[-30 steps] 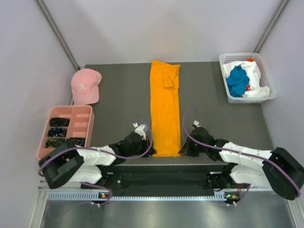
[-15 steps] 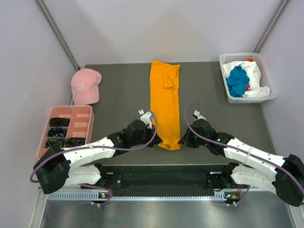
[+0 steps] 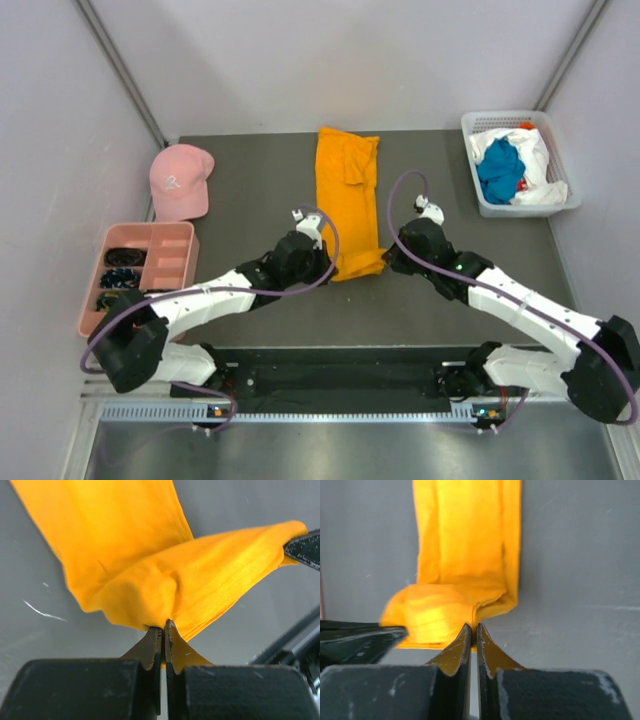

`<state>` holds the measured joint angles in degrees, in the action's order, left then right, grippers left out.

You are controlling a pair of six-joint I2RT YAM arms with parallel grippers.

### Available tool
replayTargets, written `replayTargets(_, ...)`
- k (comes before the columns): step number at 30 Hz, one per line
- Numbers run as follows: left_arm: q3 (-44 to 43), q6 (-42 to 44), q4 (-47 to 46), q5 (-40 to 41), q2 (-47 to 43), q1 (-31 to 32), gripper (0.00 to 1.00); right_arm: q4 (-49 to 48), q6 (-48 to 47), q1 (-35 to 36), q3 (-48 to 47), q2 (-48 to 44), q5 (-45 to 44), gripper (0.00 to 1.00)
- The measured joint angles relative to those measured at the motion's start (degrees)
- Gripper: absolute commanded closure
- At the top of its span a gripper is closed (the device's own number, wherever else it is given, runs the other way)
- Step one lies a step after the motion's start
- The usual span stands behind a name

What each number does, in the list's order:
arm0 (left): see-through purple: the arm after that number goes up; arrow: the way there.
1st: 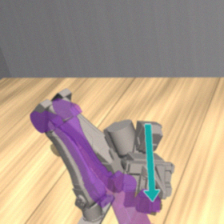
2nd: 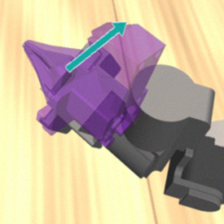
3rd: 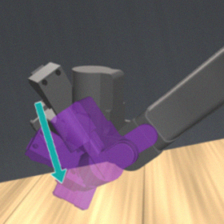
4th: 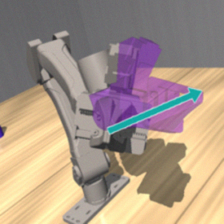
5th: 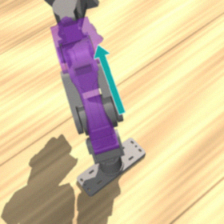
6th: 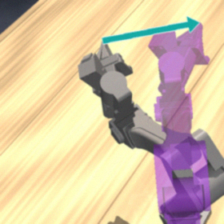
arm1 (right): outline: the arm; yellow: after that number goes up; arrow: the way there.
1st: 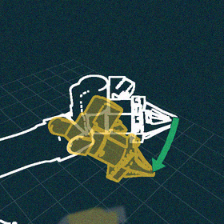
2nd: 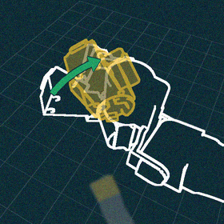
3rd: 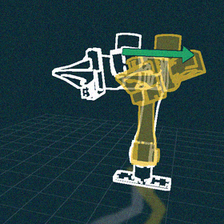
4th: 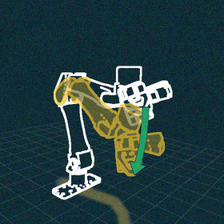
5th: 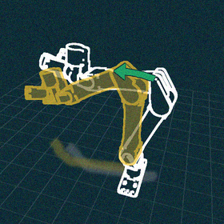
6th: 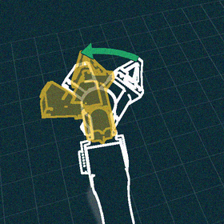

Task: Fold and stack the t-shirts
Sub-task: Fold the folded rectangular tshirt in 1/3 of the way

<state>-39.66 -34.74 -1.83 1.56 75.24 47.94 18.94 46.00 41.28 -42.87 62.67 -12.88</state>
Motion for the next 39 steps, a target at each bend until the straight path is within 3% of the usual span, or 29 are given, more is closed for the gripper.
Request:
replayTargets(14,-8.4,3.8,-6.0,-3.5,11.4,-11.7,1.0,-5.9,-6.4,-7.9,-11.0,16.9,2.5,1.0)
replayTargets(29,-18.8,5.2,-9.3,-7.6,24.6,-18.2,1.0,-9.0,-12.3,-13.8,-26.6,35.0,8.7,1.0)
replayTargets(39,-21.9,5.2,-11.5,-10.3,30.1,-22.1,1.0,-9.6,-13.0,-15.3,-30.8,41.3,12.2,1.0)
